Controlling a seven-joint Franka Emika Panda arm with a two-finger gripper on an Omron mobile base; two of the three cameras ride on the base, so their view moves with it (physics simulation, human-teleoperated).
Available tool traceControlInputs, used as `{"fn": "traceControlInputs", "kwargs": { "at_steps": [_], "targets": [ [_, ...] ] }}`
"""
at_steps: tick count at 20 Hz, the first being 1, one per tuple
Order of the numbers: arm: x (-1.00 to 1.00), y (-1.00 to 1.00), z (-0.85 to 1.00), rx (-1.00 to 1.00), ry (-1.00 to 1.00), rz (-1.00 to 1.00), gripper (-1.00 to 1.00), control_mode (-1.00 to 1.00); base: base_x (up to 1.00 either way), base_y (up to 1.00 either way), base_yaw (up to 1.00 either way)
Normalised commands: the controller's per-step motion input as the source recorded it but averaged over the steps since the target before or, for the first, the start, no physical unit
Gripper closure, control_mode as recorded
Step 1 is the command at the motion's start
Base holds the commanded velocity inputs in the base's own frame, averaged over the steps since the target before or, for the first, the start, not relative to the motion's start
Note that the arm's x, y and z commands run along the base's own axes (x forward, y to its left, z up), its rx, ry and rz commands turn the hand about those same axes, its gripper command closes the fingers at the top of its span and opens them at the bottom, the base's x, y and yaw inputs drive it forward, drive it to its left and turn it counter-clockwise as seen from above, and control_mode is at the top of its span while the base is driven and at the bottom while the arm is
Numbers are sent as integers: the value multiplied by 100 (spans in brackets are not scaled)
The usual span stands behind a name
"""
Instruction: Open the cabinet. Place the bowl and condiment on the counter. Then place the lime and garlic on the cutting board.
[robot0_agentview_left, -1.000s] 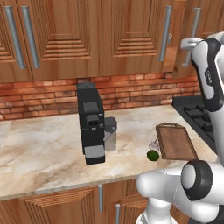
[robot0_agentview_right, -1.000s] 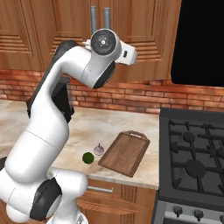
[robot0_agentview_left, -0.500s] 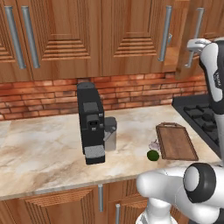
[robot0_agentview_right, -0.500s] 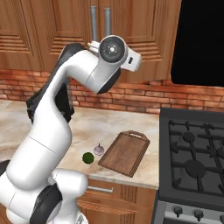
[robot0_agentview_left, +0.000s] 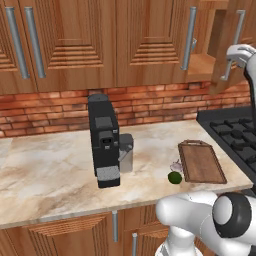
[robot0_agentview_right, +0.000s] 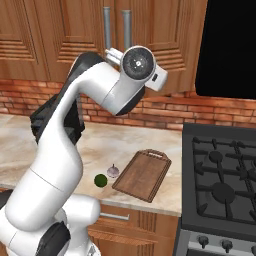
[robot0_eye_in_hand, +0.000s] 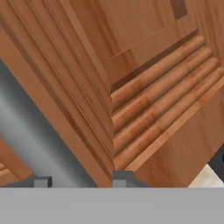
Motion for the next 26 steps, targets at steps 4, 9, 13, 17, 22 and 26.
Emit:
{"fn": "traceControlInputs", "kwargs": {
  "at_steps": [4, 9, 13, 17, 22, 26],
  "targets": [
    [-28, -50, -2, 10, 1, 0, 100, -100, 0, 0, 0],
    [-24, -52, -5, 8, -3, 2, 100, -100, 0, 0, 0],
    [-21, -55, -8, 8, -3, 2, 100, -100, 0, 0, 0],
    [-25, -54, -7, 8, -2, 1, 100, -100, 0, 0, 0],
    [-26, -54, -7, 8, -3, 1, 100, -100, 0, 0, 0],
    [-33, -45, -6, 6, -6, 0, 100, -100, 0, 0, 0]
  ]
}}
